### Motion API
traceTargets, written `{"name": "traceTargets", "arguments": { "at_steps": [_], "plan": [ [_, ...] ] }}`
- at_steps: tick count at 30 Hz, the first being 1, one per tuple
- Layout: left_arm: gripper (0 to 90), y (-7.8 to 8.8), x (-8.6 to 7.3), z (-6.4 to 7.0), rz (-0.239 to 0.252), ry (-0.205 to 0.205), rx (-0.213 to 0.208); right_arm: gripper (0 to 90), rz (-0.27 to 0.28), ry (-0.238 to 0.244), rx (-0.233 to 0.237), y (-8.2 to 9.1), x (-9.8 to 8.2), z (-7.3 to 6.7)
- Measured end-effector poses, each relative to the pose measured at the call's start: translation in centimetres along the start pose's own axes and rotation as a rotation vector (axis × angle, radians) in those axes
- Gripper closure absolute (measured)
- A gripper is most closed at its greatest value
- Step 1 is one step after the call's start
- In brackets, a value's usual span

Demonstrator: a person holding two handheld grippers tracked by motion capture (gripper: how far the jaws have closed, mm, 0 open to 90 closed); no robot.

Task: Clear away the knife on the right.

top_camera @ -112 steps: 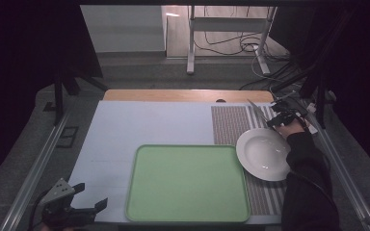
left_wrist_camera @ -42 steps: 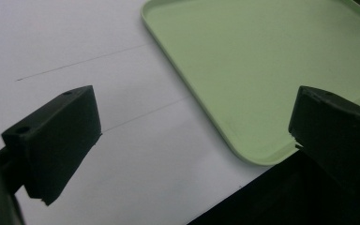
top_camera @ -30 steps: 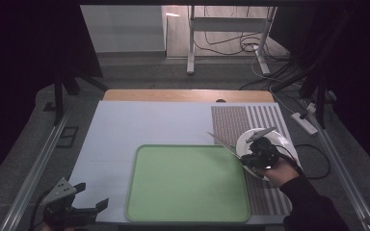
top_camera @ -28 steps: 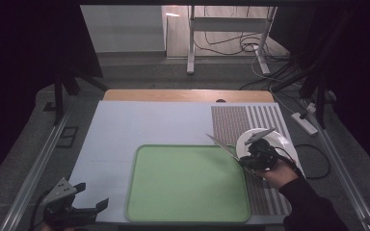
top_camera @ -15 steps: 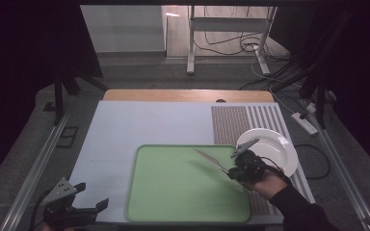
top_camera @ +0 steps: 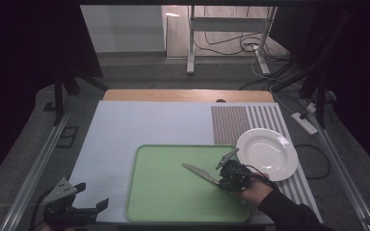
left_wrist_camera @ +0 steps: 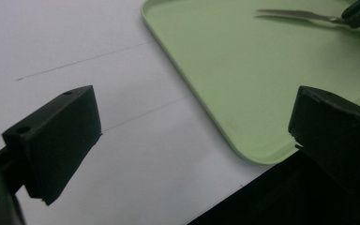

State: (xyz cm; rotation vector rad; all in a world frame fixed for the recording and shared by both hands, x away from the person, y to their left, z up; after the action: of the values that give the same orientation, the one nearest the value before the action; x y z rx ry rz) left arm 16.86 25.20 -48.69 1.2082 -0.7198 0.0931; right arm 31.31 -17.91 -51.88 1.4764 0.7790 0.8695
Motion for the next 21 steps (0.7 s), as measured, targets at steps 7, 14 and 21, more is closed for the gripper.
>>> {"name": "traceTargets", "arguments": {
  "at_steps": [7,14,21],
  "plan": [
    [2.5,0.0,0.0,0.0,-0.002,0.002,0.000,67.6,0.030,0.031,0.037,0.1,0.1,0.2],
    [2.5,-0.1,0.1,-0.1,-0.008,0.003,-0.001,90.0,0.107,0.108,0.056,1.0,1.9,-0.5],
    [2.5,-0.1,0.0,-0.1,-0.007,0.006,-0.003,90.0,0.081,0.173,0.045,-0.9,4.6,-1.2]
  ]
}}
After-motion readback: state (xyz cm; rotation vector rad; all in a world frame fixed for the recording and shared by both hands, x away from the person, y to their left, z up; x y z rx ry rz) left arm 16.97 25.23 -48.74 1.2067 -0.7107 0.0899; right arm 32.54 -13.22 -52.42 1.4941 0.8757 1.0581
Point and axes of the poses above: each handheld gripper's, and its own axes: y roughly backward along the jaws, x roughly out of its top, z roughly to its right, the point moved 3 cm from there along -y, roughly forward along the jaws, and after that the axes turned 15 degrees about -z, right-handed, at the moved point
